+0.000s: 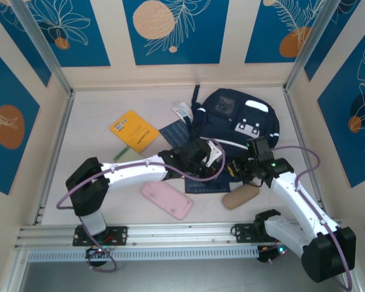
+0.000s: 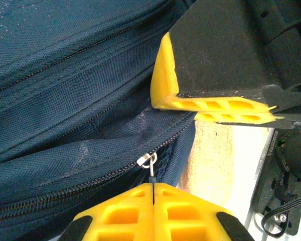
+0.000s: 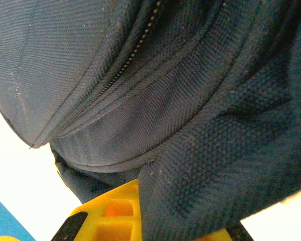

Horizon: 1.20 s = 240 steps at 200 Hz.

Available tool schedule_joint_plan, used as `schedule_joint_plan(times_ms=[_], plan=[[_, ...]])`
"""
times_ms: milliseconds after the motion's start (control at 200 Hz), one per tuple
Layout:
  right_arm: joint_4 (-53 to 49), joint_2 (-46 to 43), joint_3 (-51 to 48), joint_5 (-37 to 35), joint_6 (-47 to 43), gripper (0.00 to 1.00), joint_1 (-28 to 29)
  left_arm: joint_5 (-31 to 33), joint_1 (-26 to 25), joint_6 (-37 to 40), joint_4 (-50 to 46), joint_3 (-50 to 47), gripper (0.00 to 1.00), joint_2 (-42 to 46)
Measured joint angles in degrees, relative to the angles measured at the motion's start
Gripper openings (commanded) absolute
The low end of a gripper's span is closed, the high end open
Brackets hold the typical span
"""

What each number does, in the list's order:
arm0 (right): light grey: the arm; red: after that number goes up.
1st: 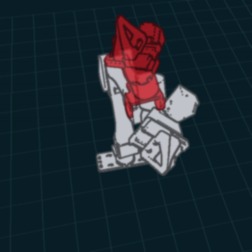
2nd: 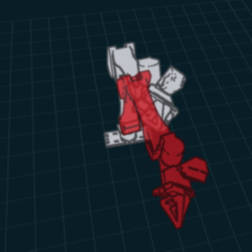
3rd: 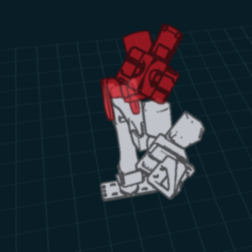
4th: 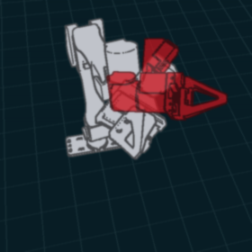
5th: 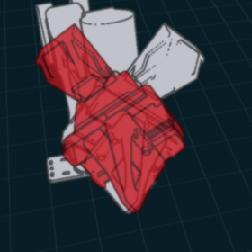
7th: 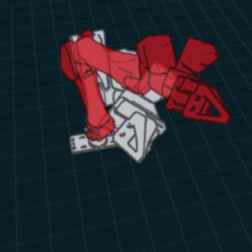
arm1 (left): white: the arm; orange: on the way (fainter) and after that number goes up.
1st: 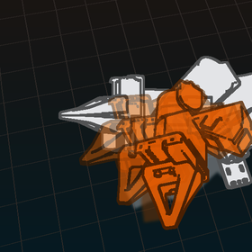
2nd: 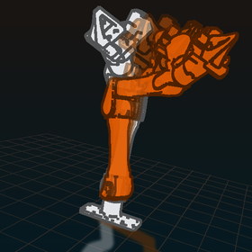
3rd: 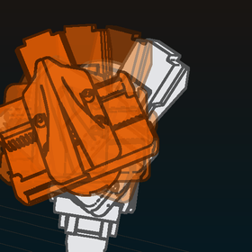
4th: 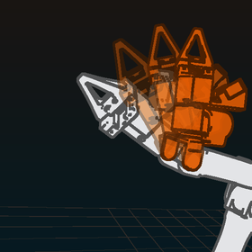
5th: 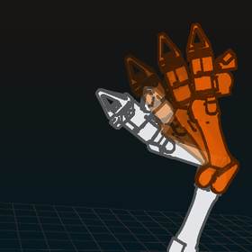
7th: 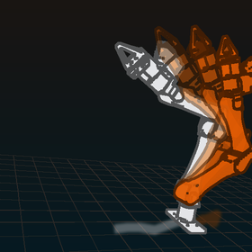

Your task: Pack books, pencil case, and school supplies into a backpack

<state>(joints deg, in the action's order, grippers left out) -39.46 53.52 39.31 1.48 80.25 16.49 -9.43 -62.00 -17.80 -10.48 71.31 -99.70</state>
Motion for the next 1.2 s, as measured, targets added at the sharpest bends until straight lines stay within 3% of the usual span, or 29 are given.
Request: schedule_joint_plan(times_ms=[300,440,830,1200], plan=[[0.0,0.1,0.2,0.1,0.0,0.0,0.6,-0.9,0.0,0.3,-0.3,0.5,0.21,-1.8],[-0.2,0.4,0.6,0.1,0.0,0.0,0.6,-0.7,0.0,0.3,-0.8,0.9,0.0,-2.4],[-0.8,-0.6,0.9,-0.2,-2.6,0.0,-0.2,0.6,1.4,1.7,-0.9,0.0,0.0,-1.0],[-1.7,-4.3,0.9,0.7,-6.1,0.0,-4.0,-2.7,7.2,1.4,0.2,-2.8,0.0,1.6]])
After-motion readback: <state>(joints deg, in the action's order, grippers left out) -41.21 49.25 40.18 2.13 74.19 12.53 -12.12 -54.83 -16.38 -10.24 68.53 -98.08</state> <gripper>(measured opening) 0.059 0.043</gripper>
